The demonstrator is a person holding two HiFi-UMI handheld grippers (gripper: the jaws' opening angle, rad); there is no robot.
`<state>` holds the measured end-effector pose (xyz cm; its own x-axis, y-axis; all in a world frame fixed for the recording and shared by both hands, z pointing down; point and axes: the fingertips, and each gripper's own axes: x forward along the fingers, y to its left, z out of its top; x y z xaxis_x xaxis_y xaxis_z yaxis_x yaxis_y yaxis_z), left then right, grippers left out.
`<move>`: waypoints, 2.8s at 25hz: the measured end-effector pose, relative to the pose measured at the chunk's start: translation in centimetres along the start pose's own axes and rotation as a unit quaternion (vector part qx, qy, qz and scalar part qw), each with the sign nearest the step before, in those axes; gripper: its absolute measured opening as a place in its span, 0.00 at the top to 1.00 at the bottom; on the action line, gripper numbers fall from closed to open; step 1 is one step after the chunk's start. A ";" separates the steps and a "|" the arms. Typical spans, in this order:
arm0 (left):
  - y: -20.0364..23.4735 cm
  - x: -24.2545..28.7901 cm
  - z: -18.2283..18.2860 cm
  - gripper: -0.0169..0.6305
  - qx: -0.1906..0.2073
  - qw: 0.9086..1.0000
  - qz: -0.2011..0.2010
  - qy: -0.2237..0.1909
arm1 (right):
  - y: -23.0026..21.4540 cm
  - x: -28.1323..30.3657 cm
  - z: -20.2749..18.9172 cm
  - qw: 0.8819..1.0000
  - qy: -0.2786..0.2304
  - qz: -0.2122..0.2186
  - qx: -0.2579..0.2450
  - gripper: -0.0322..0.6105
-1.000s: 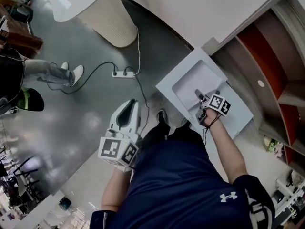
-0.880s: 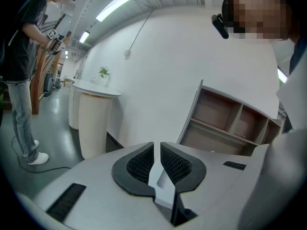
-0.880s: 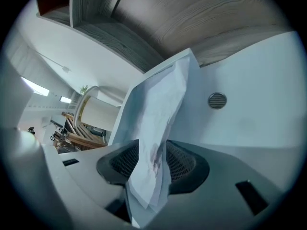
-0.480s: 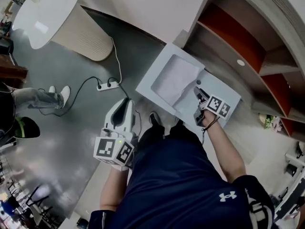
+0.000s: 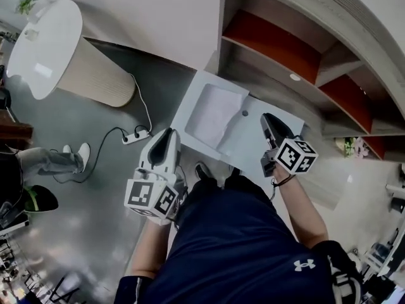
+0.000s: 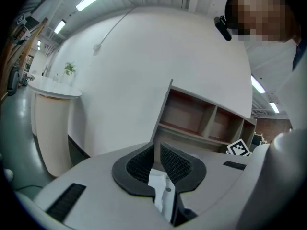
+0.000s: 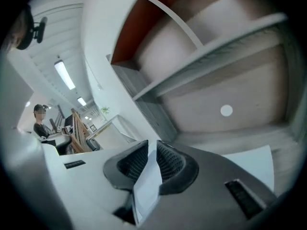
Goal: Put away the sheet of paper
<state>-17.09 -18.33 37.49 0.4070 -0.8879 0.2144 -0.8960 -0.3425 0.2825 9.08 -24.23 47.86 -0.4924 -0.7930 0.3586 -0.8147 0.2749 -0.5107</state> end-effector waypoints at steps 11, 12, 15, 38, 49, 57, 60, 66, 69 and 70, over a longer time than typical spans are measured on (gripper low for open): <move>-5.7 1.3 7.6 0.89 0.042 0.995 -0.055 -0.076 | 9.3 -7.3 12.2 0.975 -0.150 0.071 -0.150 0.87; -6.2 1.1 8.8 0.89 0.046 0.993 -0.056 -0.087 | 10.1 -7.9 13.1 0.971 -0.165 0.076 -0.158 0.87; -7.6 0.2 11.3 0.89 0.064 0.989 -0.060 -0.116 | 12.5 -9.4 15.2 0.957 -0.199 0.086 -0.193 0.89; -8.9 -1.5 11.6 0.89 0.118 0.982 -0.045 -0.144 | 19.9 -8.4 14.7 0.903 -0.221 0.111 -0.353 0.91; -8.7 -0.4 11.6 0.89 0.105 0.984 -0.055 -0.134 | 19.3 -8.0 14.8 0.909 -0.214 0.099 -0.343 0.91; -8.7 0.1 11.2 0.89 0.115 0.983 -0.059 -0.132 | 18.8 -7.6 14.7 0.912 -0.209 0.102 -0.337 0.91; -8.8 0.1 11.2 0.89 0.112 0.983 -0.060 -0.129 | 18.8 -7.5 14.7 0.914 -0.206 0.106 -0.333 0.91; -9.0 0.1 11.3 0.89 0.107 0.985 -0.059 -0.125 | 19.0 -7.4 14.7 0.916 -0.202 0.114 -0.328 0.91; -9.1 0.1 11.4 0.89 0.111 0.984 -0.060 -0.128 | 19.0 -7.5 14.7 0.916 -0.202 0.116 -0.326 0.91; -9.1 0.1 11.4 0.89 0.108 0.984 -0.059 -0.127 | 18.9 -7.5 14.6 0.917 -0.202 0.117 -0.325 0.91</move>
<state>-10.91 -18.77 24.28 0.4779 -0.8766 -0.0563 -0.8730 -0.4810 0.0809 1.80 -21.05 24.09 -0.6300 -0.7718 -0.0858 -0.7765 0.6245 0.0840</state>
